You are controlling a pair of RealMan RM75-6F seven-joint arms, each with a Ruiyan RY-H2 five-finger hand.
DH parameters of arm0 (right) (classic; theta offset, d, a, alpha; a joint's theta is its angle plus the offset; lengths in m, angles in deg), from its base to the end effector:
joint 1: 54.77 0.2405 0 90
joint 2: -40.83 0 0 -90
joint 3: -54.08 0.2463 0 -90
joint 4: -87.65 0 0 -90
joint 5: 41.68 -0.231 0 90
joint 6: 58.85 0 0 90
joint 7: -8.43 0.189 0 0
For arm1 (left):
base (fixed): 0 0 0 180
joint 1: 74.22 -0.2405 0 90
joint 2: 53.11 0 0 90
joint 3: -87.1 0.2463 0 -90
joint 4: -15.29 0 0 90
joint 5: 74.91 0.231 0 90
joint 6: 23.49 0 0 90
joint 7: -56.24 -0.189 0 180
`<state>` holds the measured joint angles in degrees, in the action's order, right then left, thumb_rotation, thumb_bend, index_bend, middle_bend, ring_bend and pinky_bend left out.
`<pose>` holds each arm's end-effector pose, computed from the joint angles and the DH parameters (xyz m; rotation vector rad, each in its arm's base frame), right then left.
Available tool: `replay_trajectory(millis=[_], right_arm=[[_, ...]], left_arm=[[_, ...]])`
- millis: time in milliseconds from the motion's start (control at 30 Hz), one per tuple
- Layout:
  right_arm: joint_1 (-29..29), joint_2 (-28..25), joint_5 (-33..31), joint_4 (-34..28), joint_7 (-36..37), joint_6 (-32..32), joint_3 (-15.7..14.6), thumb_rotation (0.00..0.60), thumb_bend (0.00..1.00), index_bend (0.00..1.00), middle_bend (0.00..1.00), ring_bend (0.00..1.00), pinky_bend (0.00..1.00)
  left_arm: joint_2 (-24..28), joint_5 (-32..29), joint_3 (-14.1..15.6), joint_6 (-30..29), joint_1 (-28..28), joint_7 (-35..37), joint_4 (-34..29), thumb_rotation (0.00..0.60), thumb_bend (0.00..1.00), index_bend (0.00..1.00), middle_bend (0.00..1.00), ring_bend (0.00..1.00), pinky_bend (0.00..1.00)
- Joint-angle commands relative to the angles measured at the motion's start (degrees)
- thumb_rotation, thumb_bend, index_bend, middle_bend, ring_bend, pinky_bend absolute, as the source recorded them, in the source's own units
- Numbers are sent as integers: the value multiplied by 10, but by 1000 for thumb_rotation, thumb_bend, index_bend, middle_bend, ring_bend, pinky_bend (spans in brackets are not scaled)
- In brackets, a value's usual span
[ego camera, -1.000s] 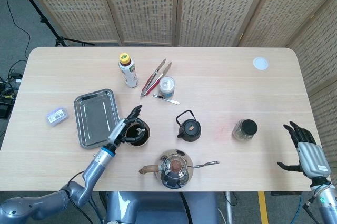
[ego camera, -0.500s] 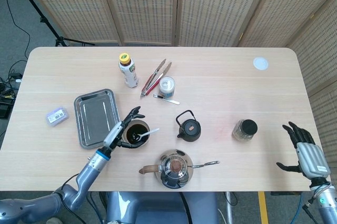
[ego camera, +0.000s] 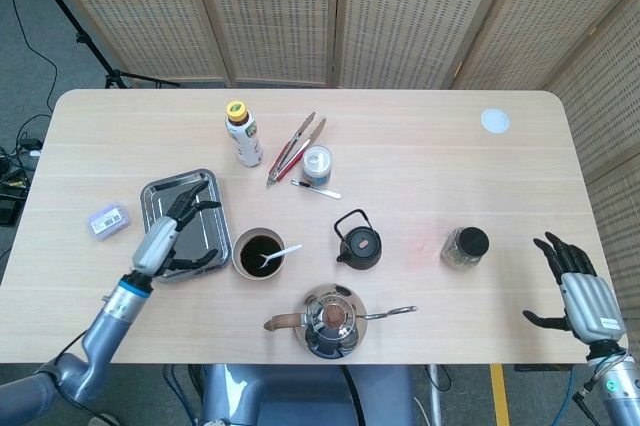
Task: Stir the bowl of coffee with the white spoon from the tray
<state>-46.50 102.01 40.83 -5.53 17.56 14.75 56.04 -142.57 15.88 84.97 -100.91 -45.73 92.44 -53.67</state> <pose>-0.3261 -0.2388 0.1186 1.4184 -1.1516 0.8698 -0.2099 0.3344 -0.0042 -1.5769 -1.3159 -1.5586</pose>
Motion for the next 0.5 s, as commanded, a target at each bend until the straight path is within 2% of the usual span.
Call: replay_trajectory(millis=[33, 100, 233, 367, 500], right_arm=[[-1, 1, 3, -2, -5, 4, -1, 600, 0, 0, 0, 0, 0], [-2, 2, 4, -3, -10, 8, 0, 600, 0, 0, 0, 0, 0], [-6, 6, 8, 3, -38, 30, 5, 600, 0, 0, 0, 0, 0], [-15, 26, 16, 21, -73, 73, 16, 600, 0, 0, 0, 0, 0], [-22, 43, 29, 36, -77, 109, 24, 600, 0, 0, 0, 0, 0]], left_arm=[[121, -42, 22, -14, -60, -155, -92, 600, 257, 58, 0, 0, 0], [152, -60, 29, -18, -79, -200, -127, 600, 237, 7, 0, 0, 0], [206, -107, 50, -35, -131, -303, -191, 600, 212, 0, 0, 0, 0], [225, -122, 57, -60, -162, -359, -235, 600, 212, 0, 0, 0, 0], [238, -122, 58, -80, -180, -397, -266, 600, 214, 0, 0, 0, 0]])
